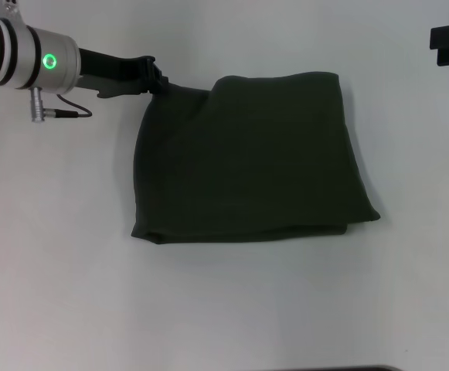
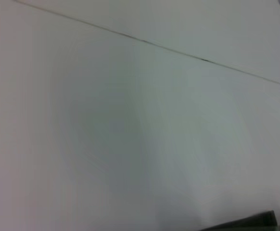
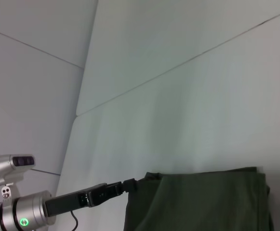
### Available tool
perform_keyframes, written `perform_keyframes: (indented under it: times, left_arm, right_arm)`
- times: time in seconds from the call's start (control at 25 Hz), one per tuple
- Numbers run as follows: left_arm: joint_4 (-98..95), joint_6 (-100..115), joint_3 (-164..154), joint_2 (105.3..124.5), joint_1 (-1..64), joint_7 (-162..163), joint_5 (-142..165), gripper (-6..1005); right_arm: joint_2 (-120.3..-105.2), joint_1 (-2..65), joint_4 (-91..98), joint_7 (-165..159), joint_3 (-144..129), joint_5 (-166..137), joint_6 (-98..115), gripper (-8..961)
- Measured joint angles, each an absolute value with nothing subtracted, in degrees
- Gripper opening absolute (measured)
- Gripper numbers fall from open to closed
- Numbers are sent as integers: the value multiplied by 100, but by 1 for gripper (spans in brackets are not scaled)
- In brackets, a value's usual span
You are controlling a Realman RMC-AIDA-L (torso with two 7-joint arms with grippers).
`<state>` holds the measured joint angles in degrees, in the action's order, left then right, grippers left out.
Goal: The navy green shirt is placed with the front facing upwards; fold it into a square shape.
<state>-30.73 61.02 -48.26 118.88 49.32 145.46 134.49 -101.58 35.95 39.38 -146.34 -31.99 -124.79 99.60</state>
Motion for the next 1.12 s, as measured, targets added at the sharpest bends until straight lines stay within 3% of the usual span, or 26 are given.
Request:
perform_keyframes:
  times: [1.12]
  left_arm:
    - [-3022, 6149, -4098, 11708, 4731, 14467, 13429, 50]
  right_arm:
    - [-10158, 3684, 3937, -14633, -3199, -12488, 9953, 453]
